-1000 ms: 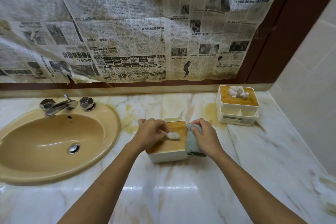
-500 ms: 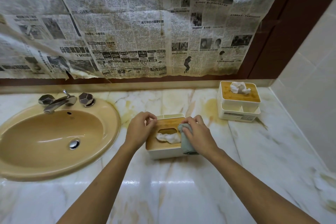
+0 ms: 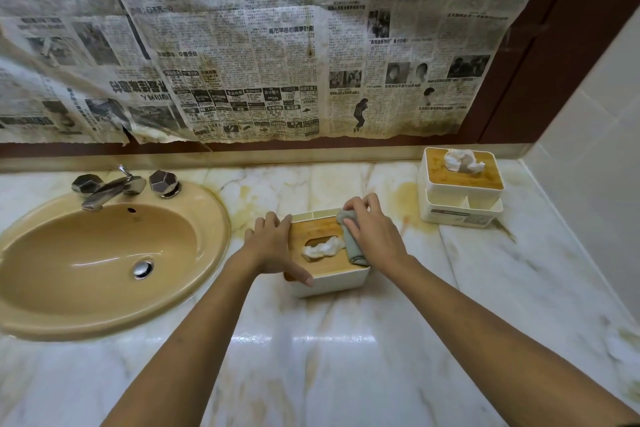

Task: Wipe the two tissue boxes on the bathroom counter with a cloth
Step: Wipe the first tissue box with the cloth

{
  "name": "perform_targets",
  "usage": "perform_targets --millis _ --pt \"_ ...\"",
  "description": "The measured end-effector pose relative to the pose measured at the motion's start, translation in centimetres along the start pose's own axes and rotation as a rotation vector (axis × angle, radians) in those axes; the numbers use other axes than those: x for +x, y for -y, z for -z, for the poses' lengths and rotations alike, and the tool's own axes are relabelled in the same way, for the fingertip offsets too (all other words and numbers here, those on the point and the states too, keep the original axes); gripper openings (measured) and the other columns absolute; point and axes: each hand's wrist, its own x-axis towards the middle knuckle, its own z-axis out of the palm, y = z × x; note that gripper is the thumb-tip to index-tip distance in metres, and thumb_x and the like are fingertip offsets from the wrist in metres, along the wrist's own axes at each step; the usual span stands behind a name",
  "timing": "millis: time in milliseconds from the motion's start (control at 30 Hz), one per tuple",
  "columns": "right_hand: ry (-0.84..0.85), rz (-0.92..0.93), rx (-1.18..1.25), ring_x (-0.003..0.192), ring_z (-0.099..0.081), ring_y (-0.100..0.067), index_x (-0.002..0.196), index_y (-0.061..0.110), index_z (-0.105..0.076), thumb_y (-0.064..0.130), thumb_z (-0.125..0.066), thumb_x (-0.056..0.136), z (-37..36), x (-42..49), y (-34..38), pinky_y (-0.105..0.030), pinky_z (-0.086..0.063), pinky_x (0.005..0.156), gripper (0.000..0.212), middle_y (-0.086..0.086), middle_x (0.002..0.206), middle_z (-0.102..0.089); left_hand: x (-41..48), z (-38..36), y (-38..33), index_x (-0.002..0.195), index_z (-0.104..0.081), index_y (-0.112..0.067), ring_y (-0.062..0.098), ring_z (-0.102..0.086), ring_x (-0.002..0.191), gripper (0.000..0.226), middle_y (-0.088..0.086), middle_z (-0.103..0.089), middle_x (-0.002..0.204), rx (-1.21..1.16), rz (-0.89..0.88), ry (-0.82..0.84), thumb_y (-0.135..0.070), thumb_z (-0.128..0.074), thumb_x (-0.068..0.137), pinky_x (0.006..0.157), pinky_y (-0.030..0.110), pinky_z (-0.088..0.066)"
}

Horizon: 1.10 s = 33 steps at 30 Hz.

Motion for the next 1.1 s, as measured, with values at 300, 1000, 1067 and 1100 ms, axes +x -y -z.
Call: perform_targets --millis 300,1000,1067,1100 --pt "0.037 0.034 0.042 0.083 -0.061 -0.022 0.117 0.021 -0.051 0.032 -0.052 0.100 -0.1 -3.2 -0.8 -0.038 -0.054 0.069 0.020 0.000 0.115 -0.039 0.6 0.1 0.7 0.149 -0.025 -0.033 0.022 -0.031 0.120 0.134 -0.002 -0.033 0.128 -0.045 -0.072 -0.051 -0.077 -0.080 0.035 0.101 0.042 -0.030" --pt "0.063 -0.085 0.151 0.087 -0.059 -0.022 0.113 0.023 -0.047 0.033 -0.050 0.101 0.0 1.1 -0.6 -0.035 -0.052 0.075 0.016 0.000 0.116 -0.039 -0.1 -0.9 1.9 0.152 -0.018 -0.042 0.020 -0.026 0.124 0.137 -0.008 -0.030 0.135 -0.187 -0.102 -0.098 -0.082 -0.075 0.034 0.104 0.039 -0.023" --pt "0.074 -0.070 0.173 0.088 -0.058 -0.021 0.111 0.022 -0.048 0.032 -0.050 0.101 -0.1 0.5 -0.5 -0.032 -0.050 0.076 0.014 0.001 0.116 -0.040 -0.1 -1.1 2.1 0.152 -0.018 -0.045 0.018 -0.026 0.124 0.140 -0.010 -0.029 0.134 -0.213 -0.100 -0.105 -0.087 -0.067 0.028 0.104 0.038 -0.022" --pt "0.084 -0.050 0.187 0.089 -0.057 -0.020 0.110 0.021 -0.049 0.031 -0.050 0.102 -0.2 -0.2 -0.6 -0.031 -0.049 0.077 0.013 0.001 0.119 -0.040 -0.1 -1.2 2.1 0.151 -0.018 -0.046 0.018 -0.025 0.123 0.140 -0.011 -0.029 0.134 -0.226 -0.101 -0.111 -0.089 -0.064 0.026 0.104 0.038 -0.022"
